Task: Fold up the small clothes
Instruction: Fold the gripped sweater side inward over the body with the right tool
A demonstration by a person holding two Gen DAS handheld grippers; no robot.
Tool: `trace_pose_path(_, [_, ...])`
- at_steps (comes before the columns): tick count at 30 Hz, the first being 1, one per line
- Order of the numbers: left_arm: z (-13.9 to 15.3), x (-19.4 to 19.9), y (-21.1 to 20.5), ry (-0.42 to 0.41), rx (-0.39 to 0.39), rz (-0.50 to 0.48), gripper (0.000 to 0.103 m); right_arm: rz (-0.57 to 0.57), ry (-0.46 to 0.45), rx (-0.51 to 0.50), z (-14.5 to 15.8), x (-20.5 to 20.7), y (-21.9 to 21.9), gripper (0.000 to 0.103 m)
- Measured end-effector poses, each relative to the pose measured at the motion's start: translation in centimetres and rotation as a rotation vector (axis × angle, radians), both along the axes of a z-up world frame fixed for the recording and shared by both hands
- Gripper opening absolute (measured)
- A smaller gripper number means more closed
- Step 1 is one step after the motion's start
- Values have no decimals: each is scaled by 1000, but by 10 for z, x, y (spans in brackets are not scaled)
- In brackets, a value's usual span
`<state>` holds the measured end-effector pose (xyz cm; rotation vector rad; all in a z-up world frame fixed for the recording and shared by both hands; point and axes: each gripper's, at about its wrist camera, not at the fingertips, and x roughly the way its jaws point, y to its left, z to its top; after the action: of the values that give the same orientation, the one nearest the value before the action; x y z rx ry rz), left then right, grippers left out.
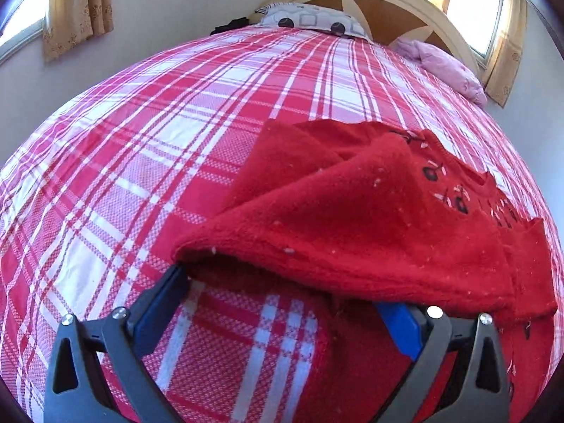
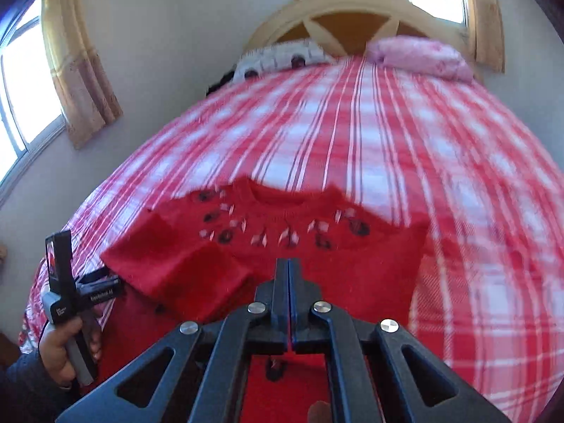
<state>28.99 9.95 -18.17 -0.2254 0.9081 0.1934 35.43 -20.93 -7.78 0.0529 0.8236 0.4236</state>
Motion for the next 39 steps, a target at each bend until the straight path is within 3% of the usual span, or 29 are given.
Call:
trace_pose_path(2, [-1,3,-4,5,24,-12,103,44,76,7,-21,2,15,1])
trace_pose_path(5, [-2,5,-8,12,48,-23,103,107,181,-4,-47,4,42,13])
trace_pose_path(6, [-2,5,-6,12,43,-20,103,114,215,12,-55,6,49,35])
trace_pose_path(7, [-2,4,-5,10,39,-18,103,116,240,36,-60,8,53,69])
trace_pose_path(8, [-2,4,-5,6,36,-18,103,108,268,80,-66,12,55,82])
trace_pose_path(9, [-2,4,-4,5,34,-18,103,93,277,116,-69,13,55,86])
trace_pose_path(11, [-2,4,-5,5,37,-19,103,65,303,188,-73,18,52,86])
trace_pose_path(14, [-2,4,-5,5,38,-18,103,34,325,210,-79,25,57,85])
trace_pose_path(17, [-3,4,-4,3,36,-18,103,44,341,186,-84,26,76,59])
trace_pose_path(18, [-3,4,-4,4,35,-18,103,31,334,150,-85,27,80,44])
trace_pose_path(19, [-3,4,-3,4,34,-17,103,17,317,111,-83,27,83,22])
trace_pose_path(20, [-3,3,-4,3,34,-16,103,14,300,80,-80,27,86,10])
trace_pose_path(23, [-3,3,-3,4,30,-15,103,22,241,103,-65,22,82,8])
trace_pose_path(32, [-5,3,-2,2,11,-4,103,103,-108,146,69,-21,71,6])
trace_pose_path(36, [-5,3,0,2,0,4,103,82,-163,119,94,-28,51,6])
trace_pose_path(39, [-5,1,2,-2,-12,15,103,36,-168,84,95,-26,30,6])
